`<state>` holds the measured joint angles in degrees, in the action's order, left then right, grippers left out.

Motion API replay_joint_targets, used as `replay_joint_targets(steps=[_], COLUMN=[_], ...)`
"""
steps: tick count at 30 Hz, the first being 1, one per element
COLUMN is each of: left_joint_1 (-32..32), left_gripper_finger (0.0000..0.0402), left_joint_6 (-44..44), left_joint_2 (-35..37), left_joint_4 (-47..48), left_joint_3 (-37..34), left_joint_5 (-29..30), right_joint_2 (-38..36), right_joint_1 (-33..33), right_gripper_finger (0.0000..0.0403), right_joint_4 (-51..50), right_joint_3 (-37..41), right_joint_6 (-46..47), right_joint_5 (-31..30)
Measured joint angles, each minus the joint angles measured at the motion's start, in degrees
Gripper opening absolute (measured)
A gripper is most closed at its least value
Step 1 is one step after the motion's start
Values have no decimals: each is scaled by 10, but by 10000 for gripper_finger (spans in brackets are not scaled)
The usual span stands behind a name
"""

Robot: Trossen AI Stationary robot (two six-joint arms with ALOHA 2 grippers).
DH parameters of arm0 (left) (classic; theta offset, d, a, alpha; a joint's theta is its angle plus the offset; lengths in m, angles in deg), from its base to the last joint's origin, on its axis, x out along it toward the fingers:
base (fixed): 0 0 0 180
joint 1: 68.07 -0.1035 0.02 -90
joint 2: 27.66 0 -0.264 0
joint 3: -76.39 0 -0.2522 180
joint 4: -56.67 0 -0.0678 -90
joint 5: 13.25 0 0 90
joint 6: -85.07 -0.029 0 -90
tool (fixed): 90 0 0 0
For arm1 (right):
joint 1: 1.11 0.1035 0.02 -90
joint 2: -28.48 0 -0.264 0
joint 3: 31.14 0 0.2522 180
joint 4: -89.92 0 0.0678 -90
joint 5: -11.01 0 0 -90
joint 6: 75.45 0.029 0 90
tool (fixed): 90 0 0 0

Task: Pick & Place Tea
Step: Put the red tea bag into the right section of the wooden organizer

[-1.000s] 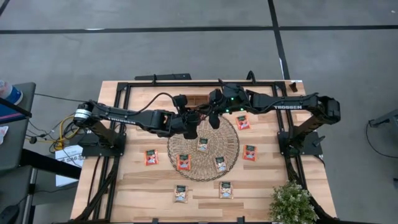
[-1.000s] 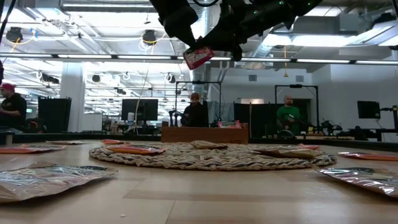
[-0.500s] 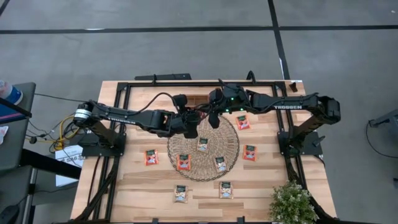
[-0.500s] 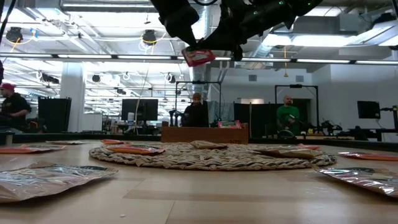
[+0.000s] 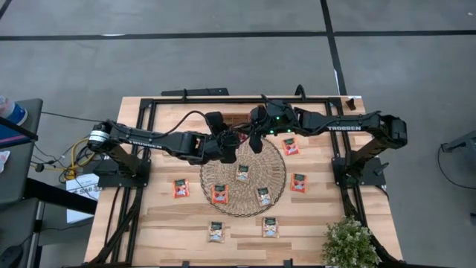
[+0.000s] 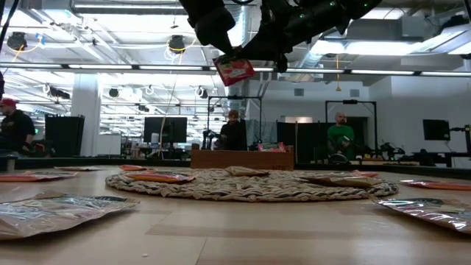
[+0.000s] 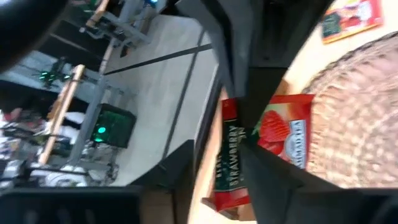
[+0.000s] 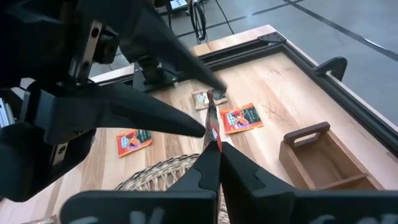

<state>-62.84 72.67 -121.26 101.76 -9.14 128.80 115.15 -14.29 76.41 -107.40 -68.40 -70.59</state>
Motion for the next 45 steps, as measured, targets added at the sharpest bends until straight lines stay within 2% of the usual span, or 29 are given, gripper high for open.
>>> replay_joint_targets(steps=[6, 9, 12, 17, 20, 23, 27, 32, 40, 45], left_joint_1=[8, 12, 12, -4, -12, -15, -15, -14, -14, -14], left_gripper_finger=[184, 192, 193, 193, 193, 193, 193, 193, 193, 193], left_joint_6=[-1, 26, 117, 273, 338, 390, 434, 457, 466, 465], left_joint_2=[0, 0, 0, 0, 8, 40, 109, 243, 451, 549], left_joint_4=[19, 85, 188, 347, 371, 349, 277, 143, -49, -106], left_joint_3=[0, 0, 0, -1, -24, -66, -148, -269, -429, -497], left_joint_5=[114, 125, 70, -98, -97, -61, -67, -95, -92, -93], right_joint_2=[0, 0, 0, 0, 0, 0, 0, -2, -2, -20], right_joint_1=[-25, -54, -84, -131, -155, -179, -199, -216, -229, -230], right_gripper_finger=[0, 0, 0, 0, 0, 0, 0, 0, 0, 0], right_joint_4=[-6, -26, -48, -56, -55, -59, -67, -76, -71, 60], right_joint_3=[0, 0, 0, 0, 0, 0, 0, 0, 34, 99], right_joint_6=[0, 1, 9, 10, 10, 7, 6, -2, 0, 41], right_joint_5=[-15, -10, -2, 37, 40, 61, 72, 82, 82, 98])
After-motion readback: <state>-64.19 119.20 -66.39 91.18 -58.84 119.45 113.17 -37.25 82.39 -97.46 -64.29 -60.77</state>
